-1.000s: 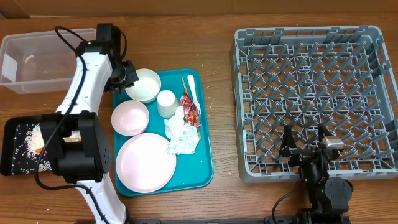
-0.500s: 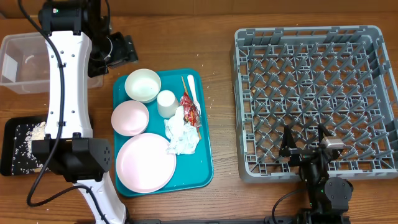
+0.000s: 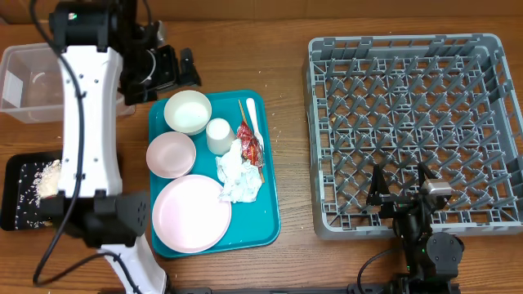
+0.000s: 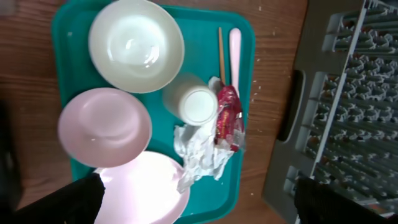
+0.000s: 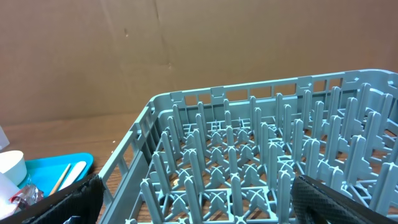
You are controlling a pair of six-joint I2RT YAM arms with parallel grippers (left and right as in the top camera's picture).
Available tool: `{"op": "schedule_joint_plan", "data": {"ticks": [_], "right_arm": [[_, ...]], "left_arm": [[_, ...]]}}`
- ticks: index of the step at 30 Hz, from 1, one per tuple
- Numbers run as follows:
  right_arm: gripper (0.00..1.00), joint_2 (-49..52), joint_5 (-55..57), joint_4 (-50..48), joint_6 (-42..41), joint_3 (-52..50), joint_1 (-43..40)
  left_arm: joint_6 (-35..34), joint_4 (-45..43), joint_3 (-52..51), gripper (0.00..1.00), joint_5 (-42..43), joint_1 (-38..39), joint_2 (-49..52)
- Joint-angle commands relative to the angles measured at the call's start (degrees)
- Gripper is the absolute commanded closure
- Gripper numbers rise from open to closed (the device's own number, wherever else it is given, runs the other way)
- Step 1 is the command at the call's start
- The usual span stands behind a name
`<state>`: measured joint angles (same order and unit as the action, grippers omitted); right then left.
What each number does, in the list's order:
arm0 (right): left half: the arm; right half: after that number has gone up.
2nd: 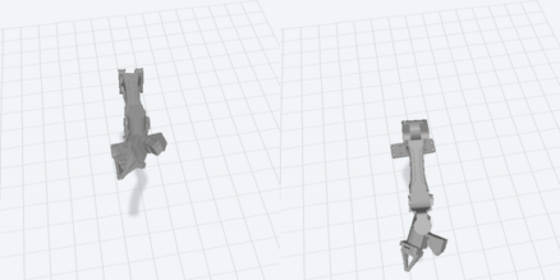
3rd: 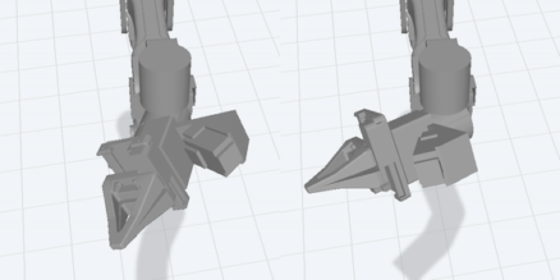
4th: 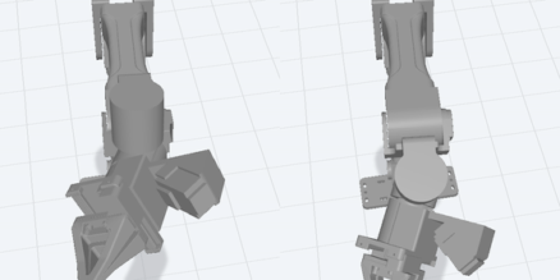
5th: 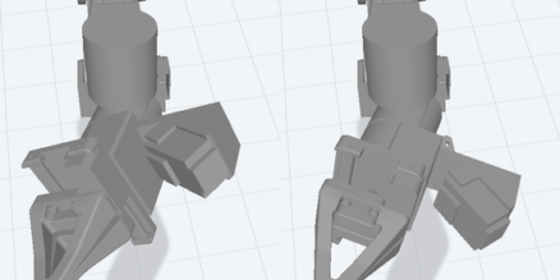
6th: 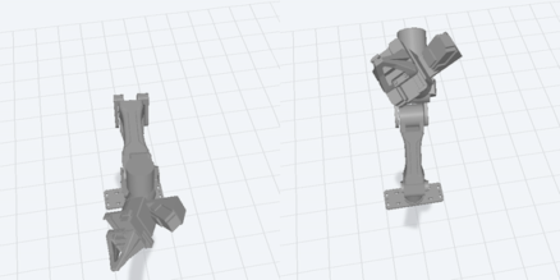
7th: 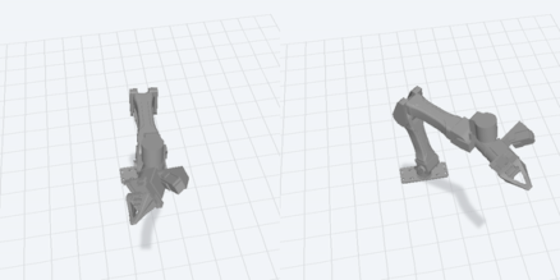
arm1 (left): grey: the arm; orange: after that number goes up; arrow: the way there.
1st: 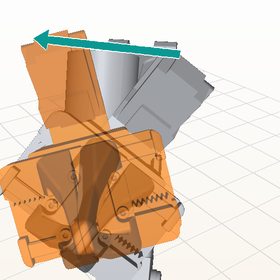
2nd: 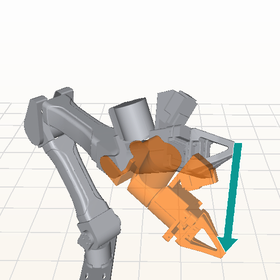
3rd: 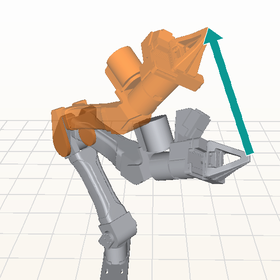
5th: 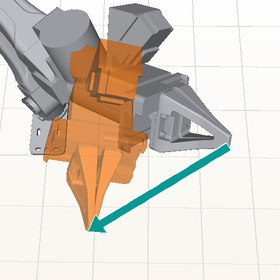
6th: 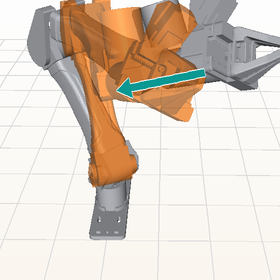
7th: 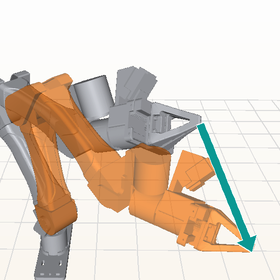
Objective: Sort waste into correct bins and load items into the dishwasher rack
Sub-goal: 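Withdraw the left gripper back over the black tray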
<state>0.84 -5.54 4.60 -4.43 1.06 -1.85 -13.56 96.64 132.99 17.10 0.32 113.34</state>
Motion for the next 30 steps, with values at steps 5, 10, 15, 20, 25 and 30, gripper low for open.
{"op": "schedule_joint_plan", "data": {"ticks": [5,10,15,20,25,30], "right_arm": [[0.0,-0.61,0.33,-0.22,0.37,-0.61,-0.11],[0.0,-0.61,0.33,-0.22,0.37,-0.59,-0.11],[0.0,-0.61,0.33,-0.22,0.37,-0.59,-0.11],[0.0,-0.61,0.33,-0.22,0.37,-0.61,-0.11],[0.0,-0.61,0.31,-0.35,0.31,-0.59,-0.11],[0.0,-0.61,-8.04,-2.99,-8.17,-0.61,-0.11]], "left_arm": [[-2.29,0.17,-4.22,0.0,-10.29,-6.6,-9.75],[-1.88,0.17,-9.92,0.0,-11.32,-11.02,-11.3],[-1.9,0.17,-15.69,0.0,-11.32,-13.44,-11.34],[-1.66,0.17,-17.38,0.0,-11.72,-14.71,-11.37],[-2.6,0.17,-17.38,0.0,-11.72,-18.97,-12.31],[-8.48,0.17,-17.4,0.0,-11.34,-27.1,-12.37]]}}
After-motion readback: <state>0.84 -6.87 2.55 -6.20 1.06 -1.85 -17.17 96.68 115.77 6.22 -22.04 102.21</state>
